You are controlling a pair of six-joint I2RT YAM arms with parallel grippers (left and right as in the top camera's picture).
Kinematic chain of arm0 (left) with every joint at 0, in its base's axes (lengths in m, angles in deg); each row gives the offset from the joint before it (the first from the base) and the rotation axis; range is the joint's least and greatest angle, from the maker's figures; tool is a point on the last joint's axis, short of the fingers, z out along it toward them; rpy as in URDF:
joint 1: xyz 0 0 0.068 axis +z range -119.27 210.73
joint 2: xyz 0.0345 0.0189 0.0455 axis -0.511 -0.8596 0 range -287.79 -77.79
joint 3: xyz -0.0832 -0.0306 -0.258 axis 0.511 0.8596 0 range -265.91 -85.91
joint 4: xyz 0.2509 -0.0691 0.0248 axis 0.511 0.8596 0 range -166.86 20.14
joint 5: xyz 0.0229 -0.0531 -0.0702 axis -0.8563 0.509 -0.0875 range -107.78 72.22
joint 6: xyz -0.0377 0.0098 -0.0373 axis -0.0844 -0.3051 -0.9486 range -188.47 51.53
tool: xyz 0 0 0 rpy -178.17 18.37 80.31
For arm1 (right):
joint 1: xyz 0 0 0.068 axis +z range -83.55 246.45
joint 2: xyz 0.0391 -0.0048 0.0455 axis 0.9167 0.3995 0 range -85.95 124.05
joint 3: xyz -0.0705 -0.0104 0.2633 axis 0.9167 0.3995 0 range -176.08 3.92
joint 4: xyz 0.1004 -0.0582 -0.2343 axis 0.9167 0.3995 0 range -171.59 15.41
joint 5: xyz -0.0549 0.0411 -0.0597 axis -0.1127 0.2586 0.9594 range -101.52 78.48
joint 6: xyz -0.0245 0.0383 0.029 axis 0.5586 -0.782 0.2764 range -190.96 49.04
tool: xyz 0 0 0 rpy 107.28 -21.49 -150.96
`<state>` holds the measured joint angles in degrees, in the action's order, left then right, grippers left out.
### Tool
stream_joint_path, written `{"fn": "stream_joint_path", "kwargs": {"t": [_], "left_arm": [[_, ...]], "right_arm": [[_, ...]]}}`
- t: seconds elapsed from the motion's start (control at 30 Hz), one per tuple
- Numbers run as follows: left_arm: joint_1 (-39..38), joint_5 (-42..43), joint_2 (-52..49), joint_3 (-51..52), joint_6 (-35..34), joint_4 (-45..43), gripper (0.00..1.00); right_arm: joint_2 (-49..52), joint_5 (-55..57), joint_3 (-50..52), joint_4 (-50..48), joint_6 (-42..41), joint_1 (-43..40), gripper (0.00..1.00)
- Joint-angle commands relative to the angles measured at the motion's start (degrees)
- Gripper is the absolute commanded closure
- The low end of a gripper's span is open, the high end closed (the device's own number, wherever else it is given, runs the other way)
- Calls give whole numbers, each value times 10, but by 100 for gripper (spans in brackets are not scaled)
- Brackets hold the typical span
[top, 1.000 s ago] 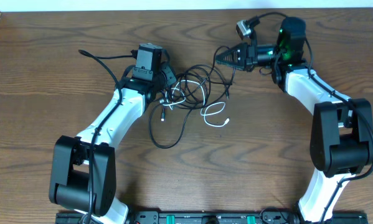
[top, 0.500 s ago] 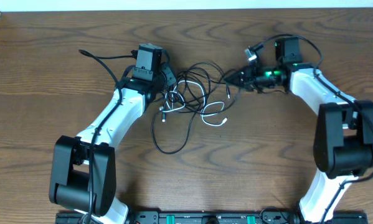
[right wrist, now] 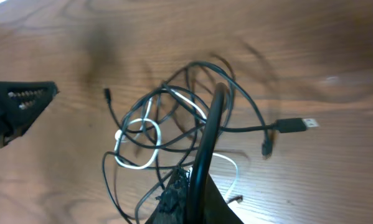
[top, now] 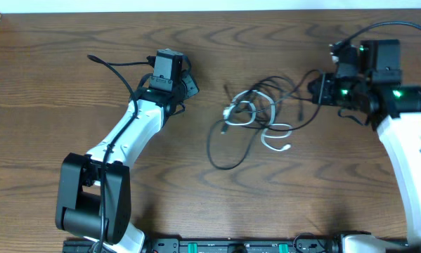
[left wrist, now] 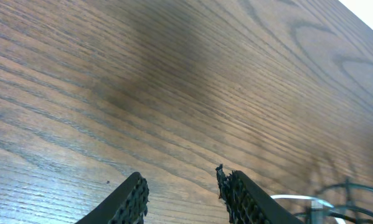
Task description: Untangle cables
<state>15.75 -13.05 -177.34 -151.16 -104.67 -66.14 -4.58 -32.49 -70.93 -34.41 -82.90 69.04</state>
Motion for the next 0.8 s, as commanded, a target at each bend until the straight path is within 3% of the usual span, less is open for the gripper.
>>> {"fn": "stream_joint_path", "kwargs": {"t": [0.0, 0.23, 0.47, 0.77], "left_arm": [[4, -7, -4, 3, 8, 1, 57], [5, 84, 18, -9, 104, -18, 57], [21, 81, 101, -9, 124, -16, 56], [58, 81, 127, -9, 124, 29, 56]], "right_arm": [[-39, 55, -4, 10, 13, -1, 99], [-56, -19, -54, 50, 16, 15, 99], [-10, -14, -248, 155, 46, 67, 99], [34, -12, -476, 180, 47, 87, 99]]}}
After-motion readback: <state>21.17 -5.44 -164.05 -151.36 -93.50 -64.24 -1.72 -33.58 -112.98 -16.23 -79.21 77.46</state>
